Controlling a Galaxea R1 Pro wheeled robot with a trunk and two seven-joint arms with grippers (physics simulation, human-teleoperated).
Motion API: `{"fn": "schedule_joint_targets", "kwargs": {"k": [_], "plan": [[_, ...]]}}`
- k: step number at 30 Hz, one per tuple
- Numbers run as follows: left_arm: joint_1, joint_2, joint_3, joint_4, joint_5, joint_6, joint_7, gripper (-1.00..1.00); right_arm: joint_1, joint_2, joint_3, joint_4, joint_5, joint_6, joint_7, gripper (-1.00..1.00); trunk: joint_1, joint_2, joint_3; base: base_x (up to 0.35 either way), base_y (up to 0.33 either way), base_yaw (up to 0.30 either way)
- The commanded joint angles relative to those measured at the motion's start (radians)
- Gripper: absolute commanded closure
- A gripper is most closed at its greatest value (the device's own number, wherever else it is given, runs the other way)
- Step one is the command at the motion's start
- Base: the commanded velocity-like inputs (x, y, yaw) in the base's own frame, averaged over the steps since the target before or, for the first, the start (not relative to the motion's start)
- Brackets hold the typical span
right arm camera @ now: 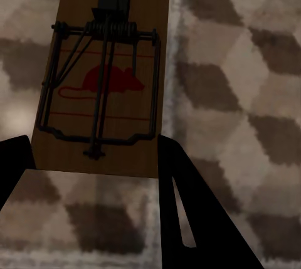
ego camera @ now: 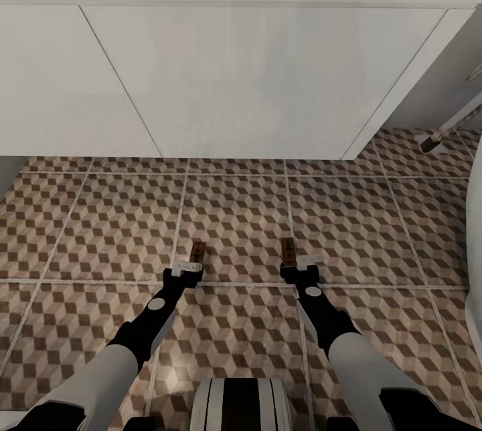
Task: Take the four mousetraps from the cabinet in the bathroom and place them on the bathroom floor. Make sure all four end up on the same floor surface, and ensure that at least two of them are either under or directly next to the same bathroom sink.
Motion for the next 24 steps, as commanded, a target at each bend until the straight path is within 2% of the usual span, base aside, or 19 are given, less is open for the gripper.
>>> {"fn": "schedule_joint_targets", "kwargs": {"k": [1,4,9,24], "plan": [[0.000,0.000,-0.002,0.004,-0.003,-0.008,0.005,1.00,0.000,0.001,-0.006,0.001,0.007,-0.004,-0.001,1.00,0.000,0.000,0.000,0.000,0.000,0.000],[0.000,-0.001,-0.003,0.013,-0.004,-0.017,0.027,1.00,0.000,0.001,-0.006,0.002,0.008,-0.004,-0.001,1.00,0.000,0.000,0.000,0.000,0.000,0.000],[0.000,-0.001,-0.006,0.029,-0.009,-0.021,0.100,1.00,0.000,0.001,-0.005,0.002,0.009,-0.004,-0.001,1.00,0.000,0.000,0.000,0.104,0.000,0.000],[0.000,-0.001,-0.009,0.035,-0.010,-0.023,0.119,1.00,0.000,0.014,-0.004,0.002,0.013,-0.004,0.000,1.00,0.000,0.000,0.000,0.301,0.000,0.000]]}}
